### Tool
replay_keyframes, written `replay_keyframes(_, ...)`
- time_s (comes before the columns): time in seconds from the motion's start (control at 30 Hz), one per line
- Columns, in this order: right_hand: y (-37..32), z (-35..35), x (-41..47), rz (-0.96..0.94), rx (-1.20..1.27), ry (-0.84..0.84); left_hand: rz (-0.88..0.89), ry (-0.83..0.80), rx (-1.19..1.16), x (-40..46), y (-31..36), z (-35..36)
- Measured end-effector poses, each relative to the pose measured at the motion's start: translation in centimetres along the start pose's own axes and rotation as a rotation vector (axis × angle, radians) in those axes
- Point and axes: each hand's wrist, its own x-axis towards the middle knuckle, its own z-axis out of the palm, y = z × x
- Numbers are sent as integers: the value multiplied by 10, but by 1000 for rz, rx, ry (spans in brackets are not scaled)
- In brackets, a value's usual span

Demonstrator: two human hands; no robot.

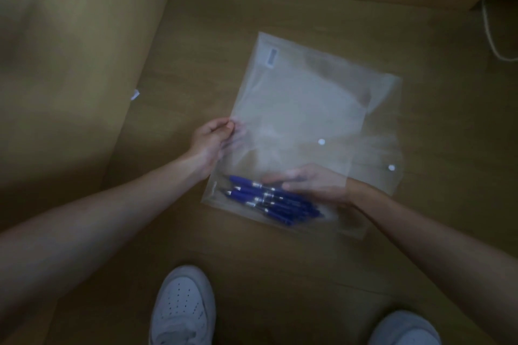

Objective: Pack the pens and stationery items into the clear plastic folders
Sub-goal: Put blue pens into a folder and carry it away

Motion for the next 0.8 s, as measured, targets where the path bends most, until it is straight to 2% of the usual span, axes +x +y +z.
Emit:
replay_keyframes(0.07,6,0,-3,-7,28,35,14,12,-25,0,-1,1)
replay_keyframes(0.2,16,-1,-10,0,358,123,52,20,-30,1,-3,4)
replay_keyframes(0.3,21,-8,-16,-28,477,144,71,37,-30,1,-2,6)
replay_keyframes(0.47,29,-21,-27,-44,693,295,126,110,9,4,-1,6)
replay_keyframes(0.53,31,-25,-33,-71,760,343,182,142,126,4,-1,6)
replay_keyframes(0.63,31,-29,-44,-68,714,481,238,143,377,5,2,5)
replay_keyframes(0.73,32,-33,-56,-73,614,700,307,151,679,6,4,1)
replay_keyframes(0.8,34,-37,-67,-80,483,884,432,153,935,1,5,0)
